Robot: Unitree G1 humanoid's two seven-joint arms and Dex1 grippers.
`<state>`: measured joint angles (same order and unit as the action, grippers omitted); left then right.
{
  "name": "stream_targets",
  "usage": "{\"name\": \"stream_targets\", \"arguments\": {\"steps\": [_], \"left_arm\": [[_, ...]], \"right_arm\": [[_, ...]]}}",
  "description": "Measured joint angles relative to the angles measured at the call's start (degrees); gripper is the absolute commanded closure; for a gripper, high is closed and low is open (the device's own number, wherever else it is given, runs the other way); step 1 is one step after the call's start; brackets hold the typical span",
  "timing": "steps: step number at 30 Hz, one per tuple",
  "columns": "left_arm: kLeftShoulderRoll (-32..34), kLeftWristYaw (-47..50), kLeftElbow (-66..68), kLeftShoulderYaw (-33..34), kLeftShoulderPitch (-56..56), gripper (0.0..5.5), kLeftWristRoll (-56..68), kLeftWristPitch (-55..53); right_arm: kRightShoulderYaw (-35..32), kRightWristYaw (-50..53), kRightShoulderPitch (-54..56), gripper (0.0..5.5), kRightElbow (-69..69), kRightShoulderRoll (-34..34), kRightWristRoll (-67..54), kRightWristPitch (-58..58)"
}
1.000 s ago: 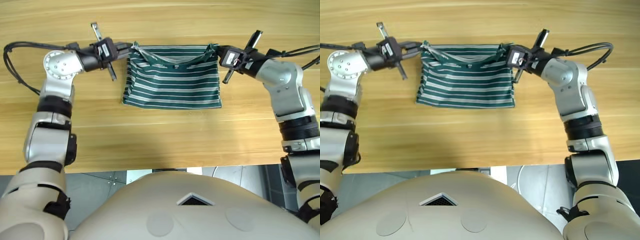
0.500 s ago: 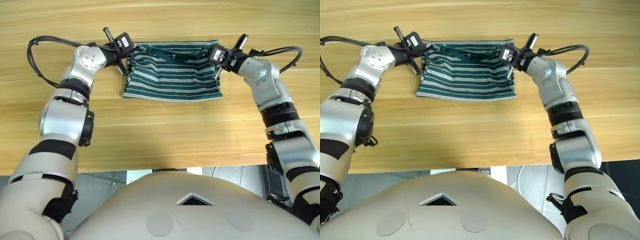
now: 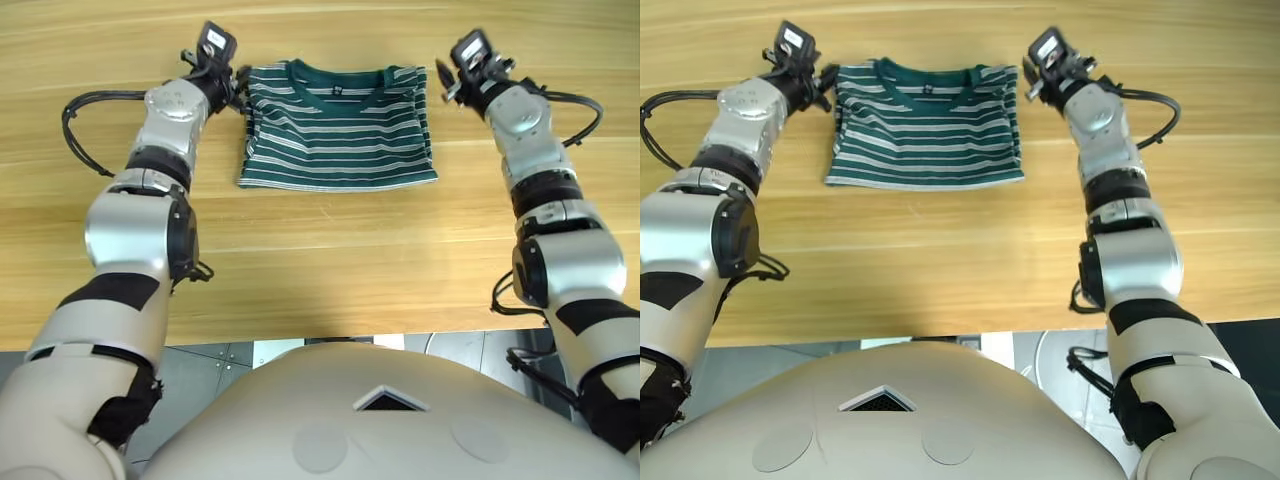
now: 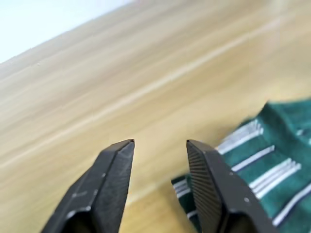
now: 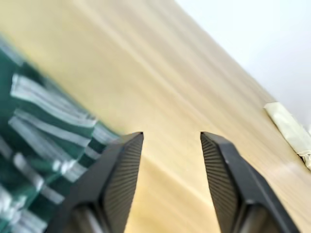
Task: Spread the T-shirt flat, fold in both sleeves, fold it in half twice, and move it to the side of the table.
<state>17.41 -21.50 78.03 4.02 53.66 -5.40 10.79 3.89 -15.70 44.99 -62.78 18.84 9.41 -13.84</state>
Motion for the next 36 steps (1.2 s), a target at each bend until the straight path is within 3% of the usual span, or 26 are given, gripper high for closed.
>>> {"name": "stream_targets", "arguments": {"steps": [3,7,11,15,24,29,32,36], "left_arm": [[-2.0,-1.8,0.0,8.8,2.6,3.5,8.0,-3.4],[-2.6,-7.1,-0.1,20.8,4.1,3.5,19.6,-7.7],[-2.0,-22.9,-3.5,19.0,0.7,3.5,19.1,2.3],[-1.6,-29.7,-6.6,16.5,-6.6,3.5,17.9,13.1],[1.9,-33.1,-11.6,18.1,-13.7,3.5,21.6,20.2],[2.2,-34.2,-13.4,18.1,-15.6,3.5,22.7,21.5],[2.3,-36.3,-16.9,15.6,-19.2,3.5,21.9,25.5],[2.8,-39.4,-21.2,13.2,-23.4,3.5,21.8,28.3]], "right_arm": [[-3.3,0.0,1.8,2.19,-3.5,-2.6,-3.7,-2.3],[-3.1,-2.9,0.5,1.52,-3.6,-2.4,-3.7,-9.1],[3.8,-15.7,-13.9,0.75,13.0,3.0,-0.9,-21.3],[9.0,-19.1,-22.9,0.12,23.6,11.3,6.6,-21.9],[16.3,-16.2,-29.2,0.12,38.0,16.7,11.8,-21.8],[24.8,-26.3,-47.3,0.12,67.5,22.1,-6.9,-23.0],[21.1,-29.1,-47.9,0.12,79.7,26.4,-19.0,-21.6],[17.8,-23.2,-41.2,0.12,70.9,19.4,-14.1,-12.2]]}}
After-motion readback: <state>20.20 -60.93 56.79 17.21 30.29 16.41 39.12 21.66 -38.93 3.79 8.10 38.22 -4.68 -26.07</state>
